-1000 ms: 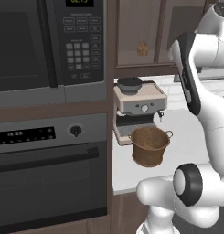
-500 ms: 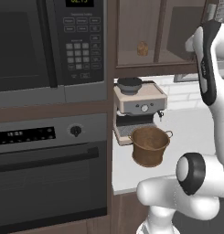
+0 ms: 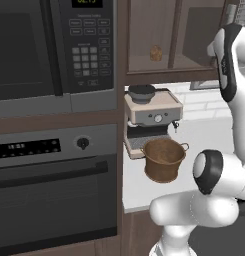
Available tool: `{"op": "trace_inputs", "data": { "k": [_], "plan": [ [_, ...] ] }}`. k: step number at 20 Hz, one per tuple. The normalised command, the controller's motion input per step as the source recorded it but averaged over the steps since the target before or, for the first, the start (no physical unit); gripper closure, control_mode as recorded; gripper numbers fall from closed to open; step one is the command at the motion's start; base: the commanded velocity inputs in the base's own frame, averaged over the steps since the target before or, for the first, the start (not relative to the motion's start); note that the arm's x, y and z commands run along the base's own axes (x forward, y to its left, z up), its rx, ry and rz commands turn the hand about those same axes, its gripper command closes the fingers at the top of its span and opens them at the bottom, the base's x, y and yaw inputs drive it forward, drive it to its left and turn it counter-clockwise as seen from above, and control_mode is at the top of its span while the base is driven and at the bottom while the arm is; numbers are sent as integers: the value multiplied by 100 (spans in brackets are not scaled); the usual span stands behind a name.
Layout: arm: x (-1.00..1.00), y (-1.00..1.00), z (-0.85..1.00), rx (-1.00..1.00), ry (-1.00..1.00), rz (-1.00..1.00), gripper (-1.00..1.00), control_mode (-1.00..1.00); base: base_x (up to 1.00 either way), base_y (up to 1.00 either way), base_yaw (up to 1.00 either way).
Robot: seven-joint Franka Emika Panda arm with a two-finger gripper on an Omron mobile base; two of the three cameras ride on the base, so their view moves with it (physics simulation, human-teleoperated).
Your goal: Open the cabinet, pick up the bread from the cabinet and place it in the basket. Then move the basket to the dining counter.
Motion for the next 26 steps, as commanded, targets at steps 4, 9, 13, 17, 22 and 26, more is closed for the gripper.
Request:
{"op": "trace_inputs", "data": {
  "k": [4, 9, 13, 17, 22, 26],
  "plan": [
    [51, -6, 0, 0, 0, 0, -100, -100, 0, 0, 0],
    [39, -7, 0, 0, -2, 1, -100, -100, 0, 0, 0],
    [34, -9, -2, 0, -6, 0, -100, -100, 0, 0, 0],
    [22, 0, -3, 0, -6, 0, 100, -100, 0, 0, 0],
    [17, 0, -6, 0, -8, 0, 100, -100, 0, 0, 0],
    [11, 0, -8, 0, -7, 0, 100, -100, 0, 0, 0]
  ]
}}
